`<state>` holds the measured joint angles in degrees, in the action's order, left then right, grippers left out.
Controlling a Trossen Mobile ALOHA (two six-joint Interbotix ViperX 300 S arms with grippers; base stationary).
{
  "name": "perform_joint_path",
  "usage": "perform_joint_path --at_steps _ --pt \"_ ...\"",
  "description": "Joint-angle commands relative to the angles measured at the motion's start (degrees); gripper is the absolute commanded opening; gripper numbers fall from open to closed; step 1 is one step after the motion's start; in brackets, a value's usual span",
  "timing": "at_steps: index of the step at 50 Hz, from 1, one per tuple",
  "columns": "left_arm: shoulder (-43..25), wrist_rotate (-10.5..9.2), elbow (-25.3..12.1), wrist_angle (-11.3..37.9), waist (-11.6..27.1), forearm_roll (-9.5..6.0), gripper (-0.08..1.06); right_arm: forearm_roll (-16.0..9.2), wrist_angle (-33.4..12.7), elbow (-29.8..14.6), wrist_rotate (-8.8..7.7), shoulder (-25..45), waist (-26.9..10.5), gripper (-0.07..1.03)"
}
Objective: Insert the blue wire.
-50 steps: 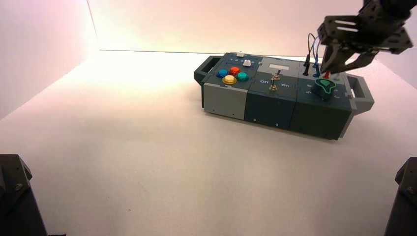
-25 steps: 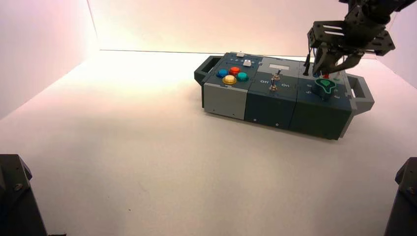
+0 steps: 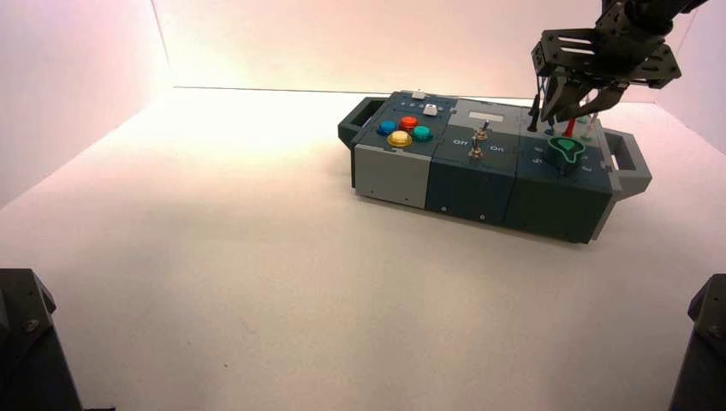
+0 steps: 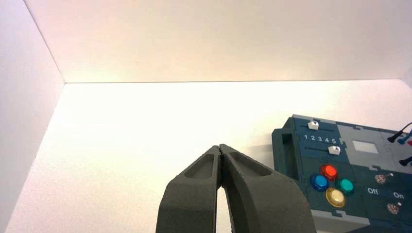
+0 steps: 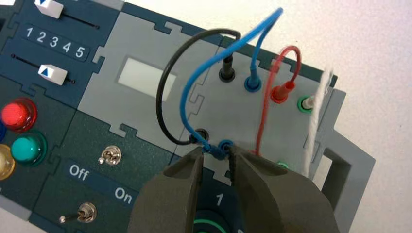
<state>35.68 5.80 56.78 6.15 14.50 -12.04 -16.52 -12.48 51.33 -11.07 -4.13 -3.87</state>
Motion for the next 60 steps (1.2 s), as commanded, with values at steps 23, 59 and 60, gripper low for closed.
perform_joint_path --at_steps 23,59,60 --pt "-0.7 0.44 -2.4 -0.6 -0.1 0.09 -0.03 0.9 0.5 -2.2 -0.18 -0.4 -0.2 0.26" --pt "-1.7 0.44 -2.5 -0.6 -0.1 0.09 -0.03 2.4 -0.2 -1.5 -0.09 -2.8 -0.2 0.26" --pt "-1.8 0.44 -2.5 -0.6 -0.1 0.18 -0.03 2.4 -0.3 -1.5 -0.09 -2.8 -0.2 0.26"
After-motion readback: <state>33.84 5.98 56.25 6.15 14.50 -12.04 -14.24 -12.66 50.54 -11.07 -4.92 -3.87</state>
